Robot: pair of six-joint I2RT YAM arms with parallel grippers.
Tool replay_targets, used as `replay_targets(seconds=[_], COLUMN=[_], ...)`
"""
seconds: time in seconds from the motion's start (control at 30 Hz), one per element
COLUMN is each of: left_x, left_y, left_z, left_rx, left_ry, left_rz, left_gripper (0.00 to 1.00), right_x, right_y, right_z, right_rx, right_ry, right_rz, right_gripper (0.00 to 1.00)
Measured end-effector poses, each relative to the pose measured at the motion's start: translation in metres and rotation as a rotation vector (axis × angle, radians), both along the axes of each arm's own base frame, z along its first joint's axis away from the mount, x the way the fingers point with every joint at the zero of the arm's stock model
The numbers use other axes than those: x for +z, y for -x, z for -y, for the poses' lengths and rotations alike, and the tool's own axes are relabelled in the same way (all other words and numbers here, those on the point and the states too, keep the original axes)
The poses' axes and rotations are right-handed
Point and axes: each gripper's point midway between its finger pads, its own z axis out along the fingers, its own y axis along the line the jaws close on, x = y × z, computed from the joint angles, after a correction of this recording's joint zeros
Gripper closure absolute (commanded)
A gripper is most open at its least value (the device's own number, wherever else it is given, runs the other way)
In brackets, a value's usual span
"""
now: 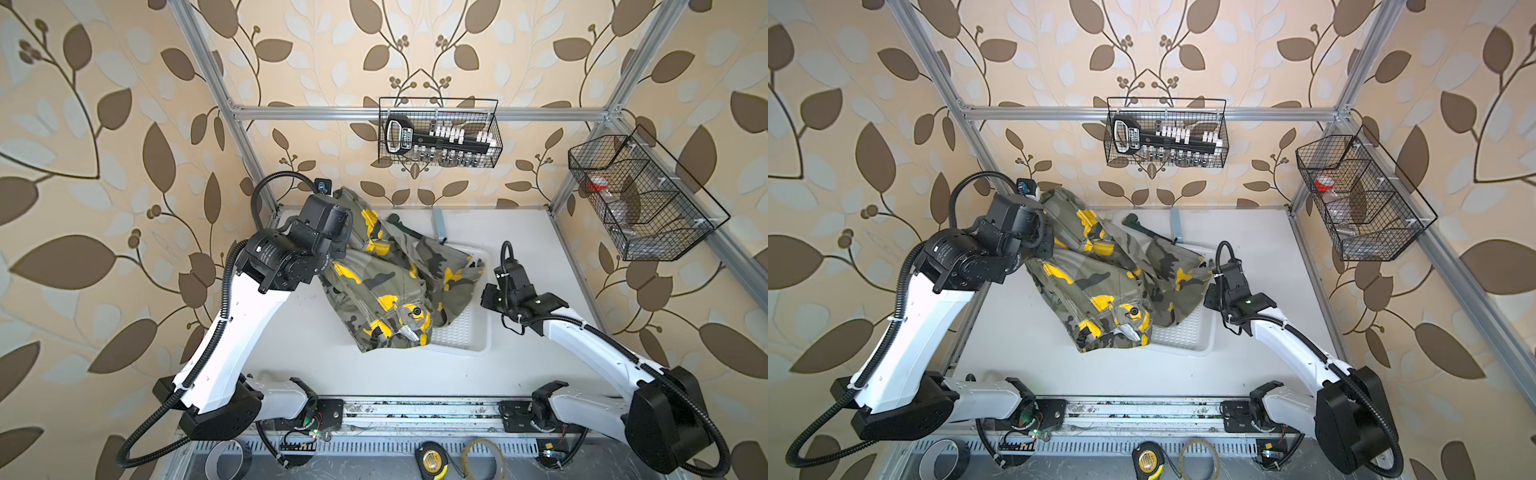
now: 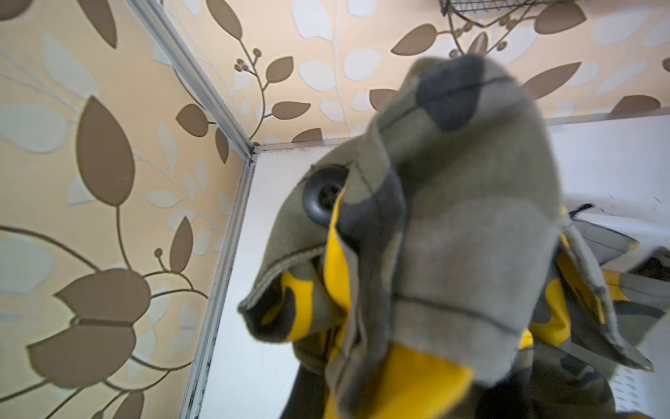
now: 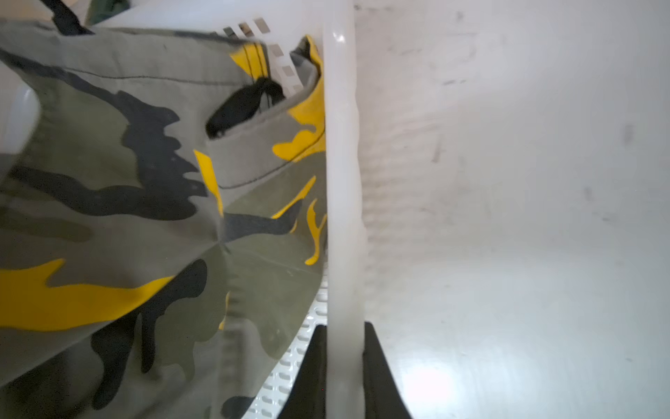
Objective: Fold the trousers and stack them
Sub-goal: 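Drag the basket away with the right gripper while the left holds the trousers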
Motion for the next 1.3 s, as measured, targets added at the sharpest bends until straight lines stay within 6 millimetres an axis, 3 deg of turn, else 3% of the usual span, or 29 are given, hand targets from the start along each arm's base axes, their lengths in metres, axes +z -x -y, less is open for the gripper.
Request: replay_targets(seconds=[0.23, 0.37, 0.5, 0.7, 0.83, 1.03, 1.17, 1.3], left_x=[-0.002, 0.0, 0.002, -0.009, -0.011, -0.031, -0.064, -0.099], left_y=[0.002, 0.004, 0.008, 0.016, 0.024, 0.02, 0.01, -0.003], left_z=[-0.045, -0.072, -0.092, -0.136, -0.152, -0.138, -0.113, -0.072], left_rx=[0.16, 0.259, 0.347, 0.564, 0.652, 0.587, 0.477, 0.327], left_ry=[-0.074, -0.115, -0.143, -0.16, -0.163, -0.039, 0.078, 0.25], left_rz=[-0.018, -0.016, -0.013, -0.013, 0.003, -0.016, -0.098, -0.197], left_gripper=[1.0, 1.0, 1.0, 1.0, 1.0, 1.0, 1.0, 1.0], right_x=[0.005, 0.003, -0.001, 0.003, 0.005, 0.008, 0.007, 0.004], right_y=[0.008, 0.013, 0.012, -0.004, -0.012, -0.023, -0.041, -0.066], right_z=[0.09, 0.125, 0.145, 0.161, 0.173, 0.193, 0.203, 0.207], right_rx=[-0.227, -0.326, -0.386, -0.508, -0.624, -0.773, -0.863, -0.928], right_ry=[0.058, 0.078, 0.091, 0.074, 0.051, 0.033, -0.001, -0.047], right_rz=[-0.008, -0.02, -0.044, -0.018, 0.007, 0.048, 0.081, 0.111], right_gripper=[0.91, 0.92, 0.93, 0.94, 0.92, 0.92, 0.91, 0.89])
